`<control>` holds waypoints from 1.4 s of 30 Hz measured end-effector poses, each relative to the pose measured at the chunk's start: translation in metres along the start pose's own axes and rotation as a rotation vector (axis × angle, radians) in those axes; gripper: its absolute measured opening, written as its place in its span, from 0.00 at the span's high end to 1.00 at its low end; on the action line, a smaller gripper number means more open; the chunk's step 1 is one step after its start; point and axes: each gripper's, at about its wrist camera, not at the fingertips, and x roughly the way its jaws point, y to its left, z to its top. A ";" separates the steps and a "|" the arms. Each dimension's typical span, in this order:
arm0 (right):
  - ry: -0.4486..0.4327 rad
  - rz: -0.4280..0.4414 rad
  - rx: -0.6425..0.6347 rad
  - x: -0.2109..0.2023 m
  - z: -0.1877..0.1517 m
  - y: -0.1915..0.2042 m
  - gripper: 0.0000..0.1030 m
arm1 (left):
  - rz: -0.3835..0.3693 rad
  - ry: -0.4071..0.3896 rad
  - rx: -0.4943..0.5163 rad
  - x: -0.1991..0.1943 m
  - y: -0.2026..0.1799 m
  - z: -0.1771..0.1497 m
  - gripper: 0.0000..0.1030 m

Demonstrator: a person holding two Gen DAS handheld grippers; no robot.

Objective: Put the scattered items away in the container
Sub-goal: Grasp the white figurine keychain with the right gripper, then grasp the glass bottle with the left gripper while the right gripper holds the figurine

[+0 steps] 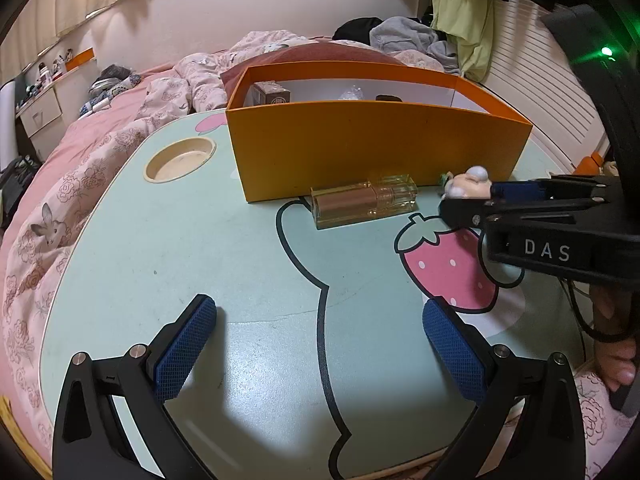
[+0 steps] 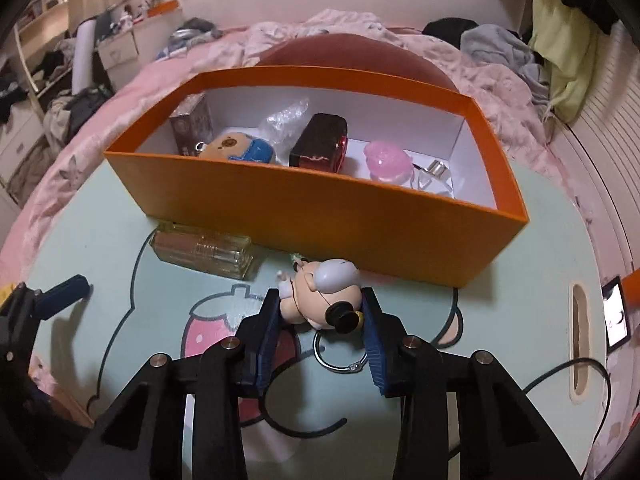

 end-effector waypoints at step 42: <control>-0.168 0.075 0.272 -0.057 -0.058 -0.053 0.64 | 0.025 0.056 -0.025 0.040 -0.005 0.065 0.74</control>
